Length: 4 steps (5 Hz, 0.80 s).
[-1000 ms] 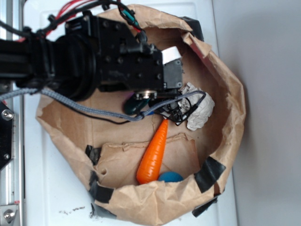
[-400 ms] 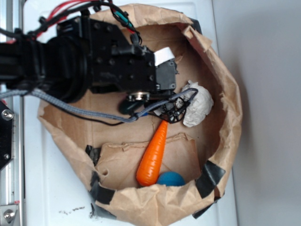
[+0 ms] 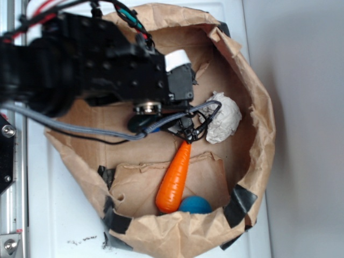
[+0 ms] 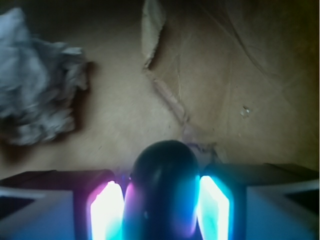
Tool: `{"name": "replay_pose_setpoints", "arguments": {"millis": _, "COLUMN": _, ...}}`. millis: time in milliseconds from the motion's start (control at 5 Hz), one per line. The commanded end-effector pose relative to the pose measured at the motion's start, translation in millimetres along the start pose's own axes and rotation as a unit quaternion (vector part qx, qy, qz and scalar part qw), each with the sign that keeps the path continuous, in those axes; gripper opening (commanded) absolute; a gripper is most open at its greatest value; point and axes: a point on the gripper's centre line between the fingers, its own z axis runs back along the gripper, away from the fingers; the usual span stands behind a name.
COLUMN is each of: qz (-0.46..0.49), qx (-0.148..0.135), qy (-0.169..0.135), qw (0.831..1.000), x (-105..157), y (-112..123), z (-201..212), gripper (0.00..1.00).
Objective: Grab the plastic pickle.
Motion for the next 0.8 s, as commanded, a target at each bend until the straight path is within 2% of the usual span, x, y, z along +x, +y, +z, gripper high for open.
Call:
{"name": "replay_pose_setpoints", "arguments": {"millis": 0, "qz": 0.001, "qx": -0.069, "qy": 0.009, "qw": 0.998, "x": 20, "y": 2, "z": 100, "gripper": 0.0}}
{"name": "replay_pose_setpoints", "arguments": {"millis": 200, "qz": 0.011, "qx": -0.033, "qy": 0.014, "qw": 0.999, "x": 20, "y": -6, "z": 128, "gripper": 0.0}}
{"name": "replay_pose_setpoints", "arguments": {"millis": 400, "qz": -0.019, "qx": -0.006, "qy": -0.023, "qw": 1.0, "x": 10, "y": -14, "z": 145, "gripper": 0.0}}
{"name": "replay_pose_setpoints", "arguments": {"millis": 600, "qz": -0.029, "qx": 0.022, "qy": -0.063, "qw": 0.997, "x": 2, "y": -16, "z": 142, "gripper": 0.0}}
